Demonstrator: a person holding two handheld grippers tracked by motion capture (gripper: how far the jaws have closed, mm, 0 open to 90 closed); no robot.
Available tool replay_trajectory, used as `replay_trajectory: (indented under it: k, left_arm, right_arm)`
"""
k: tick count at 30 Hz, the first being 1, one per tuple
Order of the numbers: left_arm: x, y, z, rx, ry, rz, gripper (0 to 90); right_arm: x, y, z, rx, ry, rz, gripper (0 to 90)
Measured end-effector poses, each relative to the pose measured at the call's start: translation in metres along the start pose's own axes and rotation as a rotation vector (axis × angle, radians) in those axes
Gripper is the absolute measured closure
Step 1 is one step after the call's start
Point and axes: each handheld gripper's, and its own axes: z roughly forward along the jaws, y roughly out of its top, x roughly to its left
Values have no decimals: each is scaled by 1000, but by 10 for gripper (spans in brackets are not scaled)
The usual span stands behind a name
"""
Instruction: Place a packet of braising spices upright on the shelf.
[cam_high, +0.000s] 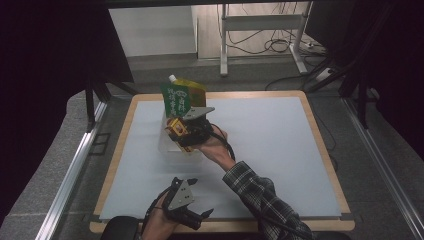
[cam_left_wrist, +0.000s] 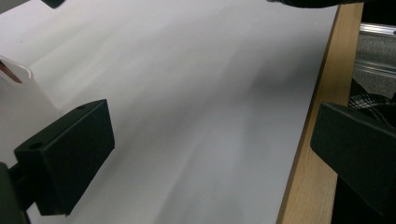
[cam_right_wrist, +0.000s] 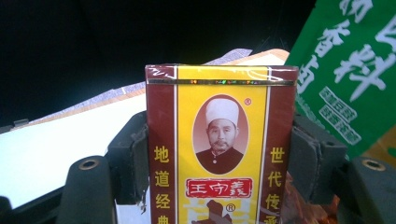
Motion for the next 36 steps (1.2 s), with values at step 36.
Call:
replay_trajectory:
  k: [36]
  left_arm:
    - [-1,0,2,9,-3,5,0]
  right_arm:
    - [6,-33,-18,66,-66,-10,325]
